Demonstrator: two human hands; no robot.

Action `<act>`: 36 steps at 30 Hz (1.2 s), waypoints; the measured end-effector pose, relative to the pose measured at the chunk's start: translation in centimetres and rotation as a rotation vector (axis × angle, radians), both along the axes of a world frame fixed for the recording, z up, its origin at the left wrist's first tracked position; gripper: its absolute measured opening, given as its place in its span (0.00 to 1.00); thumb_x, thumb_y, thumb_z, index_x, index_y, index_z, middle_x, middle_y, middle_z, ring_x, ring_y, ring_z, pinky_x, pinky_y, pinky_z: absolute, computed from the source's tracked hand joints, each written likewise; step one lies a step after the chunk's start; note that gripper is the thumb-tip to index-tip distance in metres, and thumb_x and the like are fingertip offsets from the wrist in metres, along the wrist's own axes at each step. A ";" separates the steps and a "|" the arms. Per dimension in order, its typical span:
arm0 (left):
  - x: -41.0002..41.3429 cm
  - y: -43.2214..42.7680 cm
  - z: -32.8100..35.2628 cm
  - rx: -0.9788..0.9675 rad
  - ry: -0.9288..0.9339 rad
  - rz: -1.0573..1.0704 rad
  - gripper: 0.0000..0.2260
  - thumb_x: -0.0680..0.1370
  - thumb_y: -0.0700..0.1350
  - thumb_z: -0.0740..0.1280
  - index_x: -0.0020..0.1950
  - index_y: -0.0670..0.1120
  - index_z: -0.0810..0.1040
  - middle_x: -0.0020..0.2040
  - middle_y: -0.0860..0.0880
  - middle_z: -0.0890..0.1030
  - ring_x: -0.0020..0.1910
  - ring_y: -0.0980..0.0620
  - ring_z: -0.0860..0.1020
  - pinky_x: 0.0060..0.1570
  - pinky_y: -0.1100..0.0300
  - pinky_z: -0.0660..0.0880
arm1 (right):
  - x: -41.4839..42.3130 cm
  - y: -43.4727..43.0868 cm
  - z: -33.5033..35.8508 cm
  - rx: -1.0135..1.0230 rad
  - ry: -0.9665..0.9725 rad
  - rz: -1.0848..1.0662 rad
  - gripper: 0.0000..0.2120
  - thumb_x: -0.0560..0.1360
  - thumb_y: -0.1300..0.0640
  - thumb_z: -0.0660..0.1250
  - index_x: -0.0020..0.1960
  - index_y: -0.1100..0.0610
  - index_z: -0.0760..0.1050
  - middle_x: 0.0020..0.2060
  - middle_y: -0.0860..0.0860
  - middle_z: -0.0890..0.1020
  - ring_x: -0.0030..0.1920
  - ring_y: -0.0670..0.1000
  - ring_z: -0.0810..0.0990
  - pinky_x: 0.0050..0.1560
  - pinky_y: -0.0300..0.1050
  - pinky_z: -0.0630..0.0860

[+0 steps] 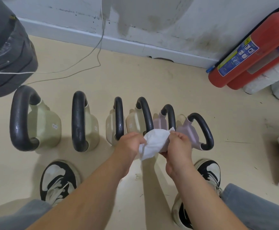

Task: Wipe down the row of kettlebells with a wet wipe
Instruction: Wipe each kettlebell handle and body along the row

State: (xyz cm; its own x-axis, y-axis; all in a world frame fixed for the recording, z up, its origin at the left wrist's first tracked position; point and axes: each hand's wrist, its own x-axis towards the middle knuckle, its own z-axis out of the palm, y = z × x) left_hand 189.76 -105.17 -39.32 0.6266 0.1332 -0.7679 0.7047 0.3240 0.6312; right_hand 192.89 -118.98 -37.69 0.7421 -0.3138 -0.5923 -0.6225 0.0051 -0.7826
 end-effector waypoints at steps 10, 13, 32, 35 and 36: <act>-0.9 0.1 0.6 -0.295 -0.009 -0.111 0.14 0.79 0.56 0.68 0.52 0.46 0.83 0.50 0.48 0.86 0.47 0.46 0.85 0.44 0.54 0.81 | -0.3 -0.4 2.3 -0.083 0.009 0.361 0.05 0.79 0.52 0.68 0.51 0.52 0.80 0.53 0.60 0.85 0.51 0.62 0.84 0.58 0.61 0.83; -1.3 0.3 0.4 -0.235 -0.197 -0.269 0.15 0.78 0.58 0.71 0.59 0.52 0.85 0.56 0.46 0.87 0.57 0.44 0.85 0.62 0.45 0.80 | 0.1 -0.8 3.0 -0.063 0.025 0.646 0.04 0.78 0.64 0.70 0.48 0.59 0.84 0.45 0.62 0.86 0.41 0.52 0.84 0.45 0.49 0.82; 0.4 -1.2 -0.4 0.471 -0.417 0.016 0.03 0.84 0.45 0.62 0.53 0.48 0.74 0.44 0.52 0.78 0.44 0.51 0.77 0.43 0.58 0.73 | 2.4 -1.0 3.8 -0.472 -0.091 0.759 0.08 0.77 0.61 0.64 0.43 0.65 0.77 0.32 0.52 0.72 0.35 0.51 0.68 0.36 0.44 0.65; 1.5 -2.3 0.1 0.593 -0.398 -0.056 0.05 0.83 0.45 0.59 0.57 0.48 0.72 0.49 0.52 0.77 0.48 0.51 0.76 0.46 0.60 0.70 | 2.4 0.2 2.8 -0.737 -0.163 0.781 0.11 0.78 0.58 0.64 0.37 0.54 0.70 0.30 0.47 0.73 0.32 0.50 0.70 0.33 0.43 0.65; 2.0 -2.4 0.4 0.628 -0.416 -0.088 0.08 0.82 0.47 0.58 0.58 0.47 0.72 0.52 0.51 0.76 0.49 0.51 0.75 0.46 0.61 0.68 | 2.4 0.4 2.5 -0.831 -0.188 0.792 0.11 0.79 0.55 0.64 0.38 0.51 0.71 0.34 0.46 0.75 0.34 0.50 0.73 0.34 0.44 0.66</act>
State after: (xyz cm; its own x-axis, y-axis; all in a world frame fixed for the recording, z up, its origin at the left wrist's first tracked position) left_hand 191.75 -107.55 -38.93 0.8767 0.4035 -0.2619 0.3744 -0.2305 0.8982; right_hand 195.26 -118.57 -35.17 0.9587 0.0370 -0.2819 -0.0955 -0.8920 -0.4419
